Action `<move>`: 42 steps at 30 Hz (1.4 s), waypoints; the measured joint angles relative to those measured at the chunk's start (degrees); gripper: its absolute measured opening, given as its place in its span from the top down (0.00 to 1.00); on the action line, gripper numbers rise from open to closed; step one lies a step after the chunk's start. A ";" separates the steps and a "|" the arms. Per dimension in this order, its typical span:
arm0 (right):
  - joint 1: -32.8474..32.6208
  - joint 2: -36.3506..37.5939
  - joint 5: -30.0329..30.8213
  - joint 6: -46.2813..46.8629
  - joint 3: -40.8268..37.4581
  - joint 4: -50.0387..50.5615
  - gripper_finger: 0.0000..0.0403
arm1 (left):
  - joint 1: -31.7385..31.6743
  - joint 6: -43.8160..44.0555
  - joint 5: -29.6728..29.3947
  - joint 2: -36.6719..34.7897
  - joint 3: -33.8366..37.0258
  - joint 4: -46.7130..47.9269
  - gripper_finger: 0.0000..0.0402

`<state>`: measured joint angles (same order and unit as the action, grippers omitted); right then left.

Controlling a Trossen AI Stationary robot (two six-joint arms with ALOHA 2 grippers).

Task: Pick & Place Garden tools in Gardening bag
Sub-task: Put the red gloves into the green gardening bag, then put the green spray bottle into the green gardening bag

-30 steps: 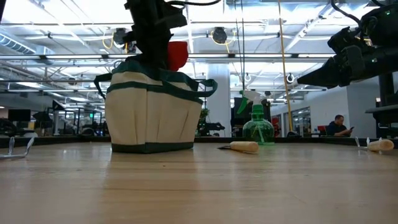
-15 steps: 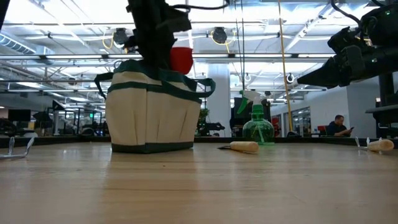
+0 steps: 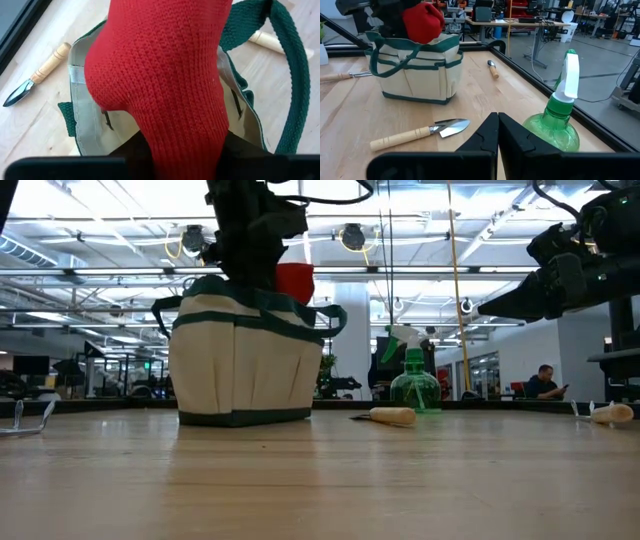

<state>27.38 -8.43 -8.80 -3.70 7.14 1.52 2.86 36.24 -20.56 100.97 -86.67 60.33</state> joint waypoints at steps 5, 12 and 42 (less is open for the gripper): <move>0.01 0.00 0.00 0.00 0.00 0.00 1.00 | -0.18 0.07 -0.06 -0.37 0.02 2.28 0.65; 0.02 0.00 0.00 0.00 0.00 0.00 1.00 | -0.22 0.25 -0.42 -1.03 0.07 3.96 0.53; 0.00 0.00 -0.22 15.21 -0.02 -5.88 1.00 | -0.27 -1.63 1.91 -15.85 0.07 6.78 0.20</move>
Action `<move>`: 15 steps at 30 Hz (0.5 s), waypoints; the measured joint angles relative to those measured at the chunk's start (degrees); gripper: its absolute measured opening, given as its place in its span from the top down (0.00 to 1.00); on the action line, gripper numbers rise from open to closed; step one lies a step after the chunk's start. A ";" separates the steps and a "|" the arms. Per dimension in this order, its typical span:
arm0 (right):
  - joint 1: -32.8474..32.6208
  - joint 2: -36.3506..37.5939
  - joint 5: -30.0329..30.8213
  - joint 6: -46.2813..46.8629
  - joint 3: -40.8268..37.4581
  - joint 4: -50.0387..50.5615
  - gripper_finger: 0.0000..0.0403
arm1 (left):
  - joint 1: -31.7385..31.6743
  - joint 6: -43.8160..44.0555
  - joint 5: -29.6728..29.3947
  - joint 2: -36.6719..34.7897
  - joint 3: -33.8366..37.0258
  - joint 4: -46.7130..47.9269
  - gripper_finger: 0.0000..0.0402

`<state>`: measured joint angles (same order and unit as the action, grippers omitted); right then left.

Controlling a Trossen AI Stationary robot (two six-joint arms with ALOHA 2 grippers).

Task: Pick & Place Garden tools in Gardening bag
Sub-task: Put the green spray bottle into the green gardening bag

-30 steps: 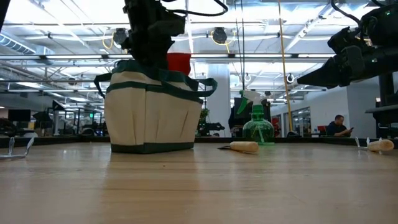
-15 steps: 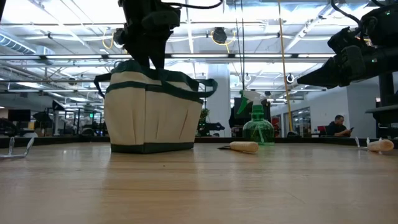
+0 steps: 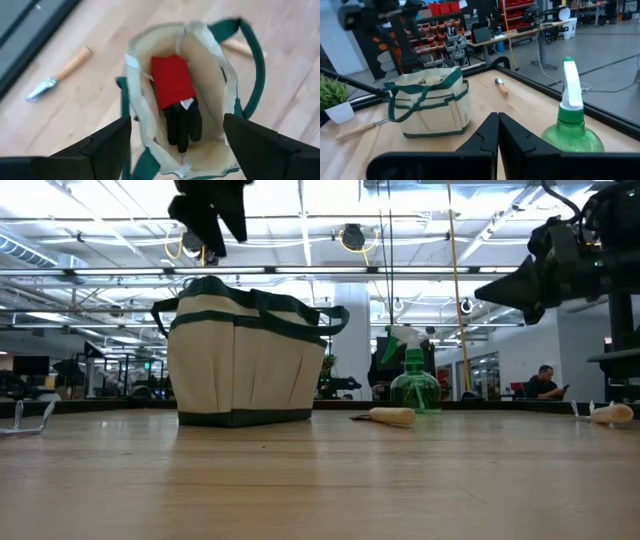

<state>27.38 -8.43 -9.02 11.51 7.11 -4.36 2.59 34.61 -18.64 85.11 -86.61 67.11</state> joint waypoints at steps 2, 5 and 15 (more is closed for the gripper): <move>0.00 -0.02 0.02 -0.44 0.01 -0.85 1.00 | 0.00 0.00 -1.86 -2.06 -0.02 0.10 0.20; 0.00 -0.01 0.72 -0.45 0.02 -2.39 1.00 | 0.00 0.19 -3.97 -5.05 -0.04 0.47 0.21; 0.00 0.02 -1.23 1.03 0.00 -11.14 1.00 | 0.00 -5.60 -2.47 -12.93 -0.02 0.22 0.20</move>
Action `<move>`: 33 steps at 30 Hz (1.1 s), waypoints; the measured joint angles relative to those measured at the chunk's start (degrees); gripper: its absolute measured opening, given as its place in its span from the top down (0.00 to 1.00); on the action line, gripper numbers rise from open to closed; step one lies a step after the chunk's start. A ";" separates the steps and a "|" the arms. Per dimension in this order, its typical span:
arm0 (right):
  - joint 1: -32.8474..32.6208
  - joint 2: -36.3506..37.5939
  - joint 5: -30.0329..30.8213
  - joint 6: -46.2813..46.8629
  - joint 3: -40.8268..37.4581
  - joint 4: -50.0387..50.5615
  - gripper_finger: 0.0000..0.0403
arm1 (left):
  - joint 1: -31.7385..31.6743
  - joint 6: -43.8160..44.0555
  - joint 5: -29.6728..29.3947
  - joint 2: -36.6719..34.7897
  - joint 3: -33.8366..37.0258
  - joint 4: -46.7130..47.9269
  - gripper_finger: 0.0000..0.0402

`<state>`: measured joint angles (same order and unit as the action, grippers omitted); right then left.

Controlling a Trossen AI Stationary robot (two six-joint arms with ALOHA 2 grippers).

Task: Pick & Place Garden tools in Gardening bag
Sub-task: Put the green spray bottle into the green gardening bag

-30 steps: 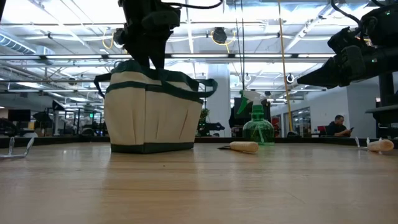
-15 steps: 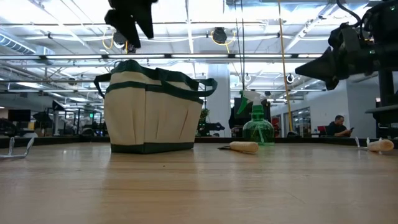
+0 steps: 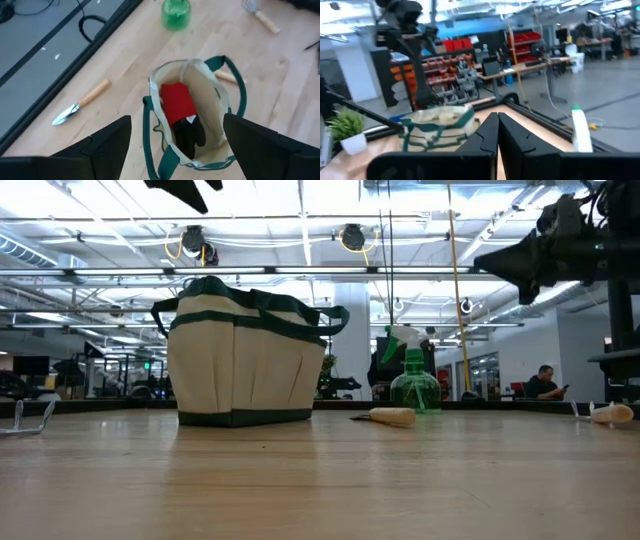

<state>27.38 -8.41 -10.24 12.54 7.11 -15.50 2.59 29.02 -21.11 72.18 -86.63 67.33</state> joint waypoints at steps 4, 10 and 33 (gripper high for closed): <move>0.00 -0.02 -0.10 -0.11 0.00 -2.97 1.00 | 0.30 0.58 0.10 -4.19 3.17 -1.91 0.19; -0.02 -0.02 -0.31 0.38 0.00 -6.75 1.00 | 3.04 2.99 1.90 -13.34 13.76 -10.38 0.19; -0.09 -2.48 5.74 -0.02 0.00 -7.63 1.00 | 13.79 8.08 -7.63 -41.54 44.37 -29.92 0.19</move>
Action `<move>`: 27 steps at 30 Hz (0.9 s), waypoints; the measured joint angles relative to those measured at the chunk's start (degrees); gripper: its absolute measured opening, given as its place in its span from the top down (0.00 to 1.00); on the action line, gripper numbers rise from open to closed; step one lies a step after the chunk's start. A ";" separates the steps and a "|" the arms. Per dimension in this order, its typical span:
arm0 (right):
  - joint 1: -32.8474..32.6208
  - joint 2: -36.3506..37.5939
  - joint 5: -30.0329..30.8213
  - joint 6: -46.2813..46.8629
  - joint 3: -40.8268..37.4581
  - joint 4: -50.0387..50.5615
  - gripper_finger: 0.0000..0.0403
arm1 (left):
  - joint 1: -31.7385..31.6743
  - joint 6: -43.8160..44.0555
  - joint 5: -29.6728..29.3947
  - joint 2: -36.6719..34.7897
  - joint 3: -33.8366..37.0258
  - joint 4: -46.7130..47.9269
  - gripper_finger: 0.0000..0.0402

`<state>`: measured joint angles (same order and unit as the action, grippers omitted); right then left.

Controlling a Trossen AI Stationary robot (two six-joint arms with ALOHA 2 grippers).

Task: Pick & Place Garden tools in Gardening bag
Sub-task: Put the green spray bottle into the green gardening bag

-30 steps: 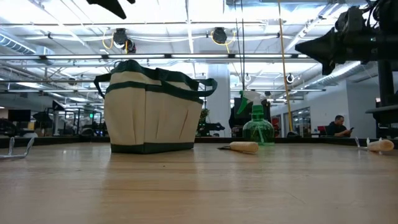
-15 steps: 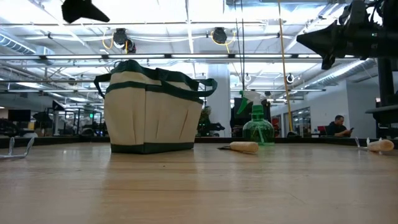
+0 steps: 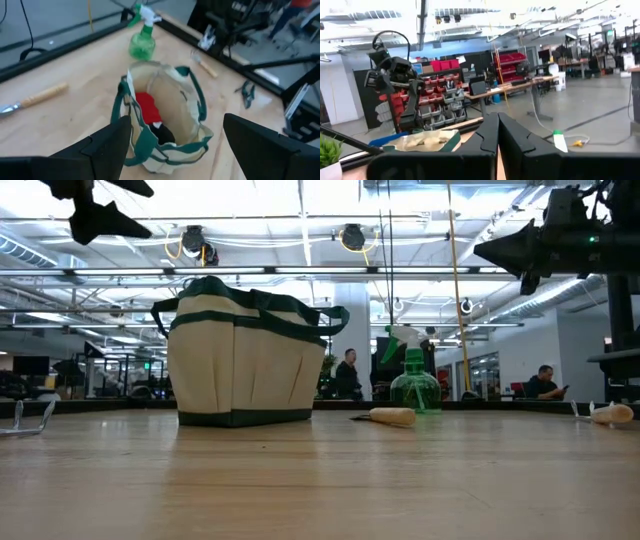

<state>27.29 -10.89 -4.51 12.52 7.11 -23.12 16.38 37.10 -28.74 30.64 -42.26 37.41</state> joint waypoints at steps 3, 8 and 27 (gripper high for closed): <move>-0.02 -3.55 0.04 0.39 0.00 -2.19 1.00 | 0.60 -1.96 -0.38 -3.28 0.82 0.05 0.19; -0.02 -11.57 0.82 0.49 0.00 -10.21 1.00 | 0.65 -4.78 -2.88 -8.16 1.78 0.18 0.19; -0.08 -39.02 -3.27 -3.42 23.09 -0.43 1.00 | 0.65 -5.90 -4.34 -17.99 8.93 -0.18 0.19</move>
<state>27.20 -49.91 -7.77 9.10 30.20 -23.55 17.04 31.20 -33.08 12.65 -33.33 37.23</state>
